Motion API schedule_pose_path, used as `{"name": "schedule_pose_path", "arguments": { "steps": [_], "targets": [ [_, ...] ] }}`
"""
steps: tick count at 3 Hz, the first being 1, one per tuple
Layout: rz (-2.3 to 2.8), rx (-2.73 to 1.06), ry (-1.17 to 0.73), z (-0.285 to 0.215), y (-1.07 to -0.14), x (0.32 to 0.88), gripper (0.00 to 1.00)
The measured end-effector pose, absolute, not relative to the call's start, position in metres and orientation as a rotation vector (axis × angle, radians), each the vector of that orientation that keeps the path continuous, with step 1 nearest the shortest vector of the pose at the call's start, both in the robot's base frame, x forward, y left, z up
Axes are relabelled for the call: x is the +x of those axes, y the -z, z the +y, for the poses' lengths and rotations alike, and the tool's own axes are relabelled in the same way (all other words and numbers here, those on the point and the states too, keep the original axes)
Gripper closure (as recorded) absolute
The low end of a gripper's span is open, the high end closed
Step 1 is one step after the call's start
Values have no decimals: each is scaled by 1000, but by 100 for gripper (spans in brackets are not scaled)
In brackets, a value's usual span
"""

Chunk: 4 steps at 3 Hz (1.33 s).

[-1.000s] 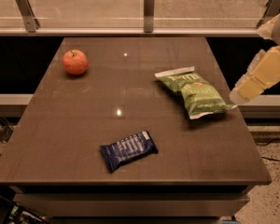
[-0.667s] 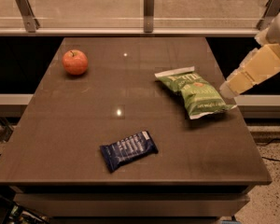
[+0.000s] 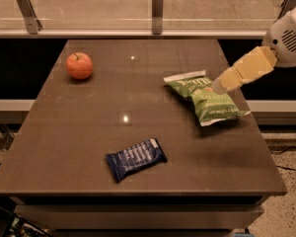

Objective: Move green jalapeno chip bag near apple

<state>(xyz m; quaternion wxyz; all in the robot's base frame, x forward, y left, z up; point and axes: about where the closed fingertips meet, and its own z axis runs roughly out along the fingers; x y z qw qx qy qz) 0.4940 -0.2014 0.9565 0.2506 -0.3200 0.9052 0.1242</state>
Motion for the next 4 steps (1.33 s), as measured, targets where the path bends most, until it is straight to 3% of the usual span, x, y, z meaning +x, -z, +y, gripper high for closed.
{"name": "schedule_pose_path", "arguments": {
  "steps": [2, 4],
  "targets": [
    [2671, -688, -287, -197, -925, 523, 0],
    [2904, -593, -89, -188, -902, 536, 0]
  ]
}}
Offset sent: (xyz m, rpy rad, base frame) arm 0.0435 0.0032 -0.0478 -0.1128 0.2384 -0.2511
